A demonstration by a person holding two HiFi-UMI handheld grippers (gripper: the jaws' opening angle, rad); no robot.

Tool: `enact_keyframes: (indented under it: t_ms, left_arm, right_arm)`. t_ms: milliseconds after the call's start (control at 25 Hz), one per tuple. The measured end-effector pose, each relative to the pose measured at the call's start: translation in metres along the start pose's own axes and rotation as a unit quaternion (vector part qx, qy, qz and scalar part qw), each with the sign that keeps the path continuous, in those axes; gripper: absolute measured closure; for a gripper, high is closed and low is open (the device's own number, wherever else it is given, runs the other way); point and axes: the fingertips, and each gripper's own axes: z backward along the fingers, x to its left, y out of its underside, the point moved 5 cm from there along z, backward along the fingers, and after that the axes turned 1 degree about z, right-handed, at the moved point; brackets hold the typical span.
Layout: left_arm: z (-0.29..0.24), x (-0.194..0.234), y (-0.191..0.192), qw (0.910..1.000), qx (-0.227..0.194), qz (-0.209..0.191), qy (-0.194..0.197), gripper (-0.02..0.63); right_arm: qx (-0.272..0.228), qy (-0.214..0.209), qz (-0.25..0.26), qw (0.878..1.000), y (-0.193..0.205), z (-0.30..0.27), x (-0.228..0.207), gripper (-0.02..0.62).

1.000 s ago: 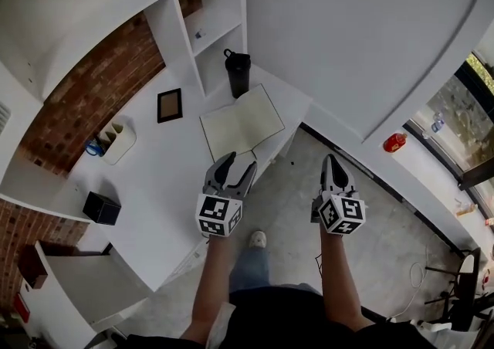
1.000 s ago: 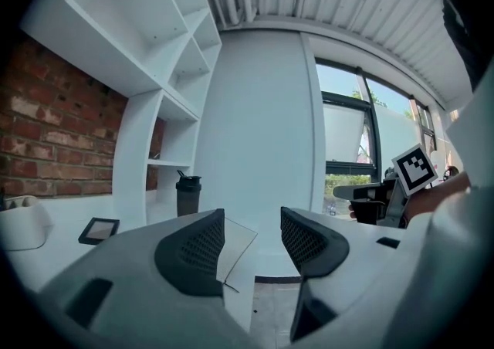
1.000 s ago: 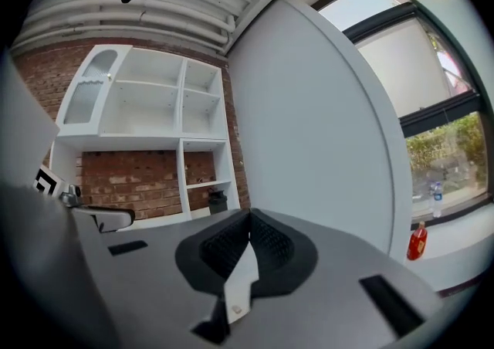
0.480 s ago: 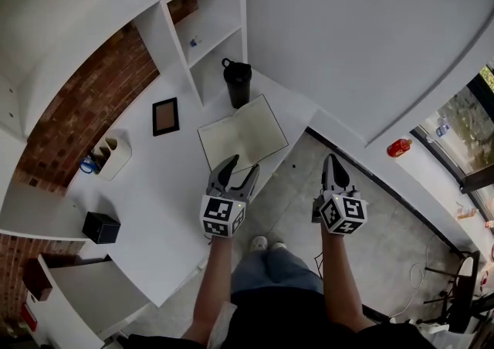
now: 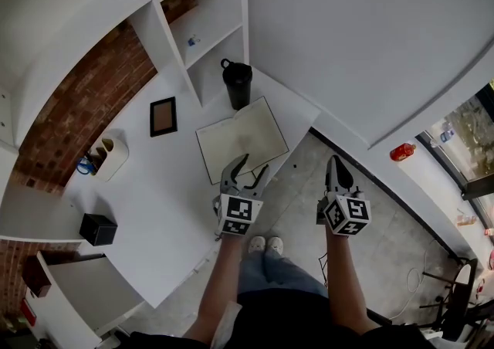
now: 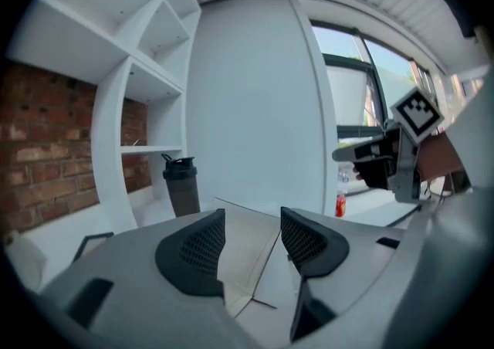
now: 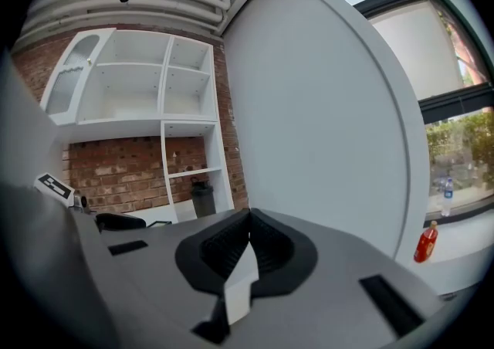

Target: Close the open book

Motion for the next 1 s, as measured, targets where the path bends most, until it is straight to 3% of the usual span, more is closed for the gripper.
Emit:
enact_keyframes:
  t_ms: [160,280,360,560,840,1000]
  left_arm:
    - [-0.025,-0.011,0.01,0.9949,0.044,-0.089,-0.021,0.4]
    - [-0.046,-0.022,0.02,0.9854,0.081,-0.148,-0.024,0.4]
    - [-0.06,-0.029,0.027,0.974,0.112,-0.195,-0.027,0.4]
    - [-0.086,-0.045,0.047,0.9349,0.179,-0.305,-0.023,0.419]
    - [-0.099,-0.045,0.062,0.8984,0.222,-0.376,-0.043,0.472]
    - [-0.105,-0.047,0.066,0.8918,0.231,-0.386,-0.047,0.474]
  right_arm:
    - [0.017,0.003,0.001,1.0,0.012,-0.003,-0.011,0.597]
    - [0.032,0.004,0.001,0.999,0.023,-0.003,-0.018,0.597]
    - [0.04,0.006,0.0,0.999,0.029,-0.003,-0.023,0.597]
    - [0.052,0.015,-0.006,0.999,0.038,-0.001,-0.037,0.597]
    - [0.062,0.02,-0.012,0.998,0.046,0.003,-0.045,0.597]
    - [0.068,0.021,-0.012,0.997,0.05,0.006,-0.048,0.597]
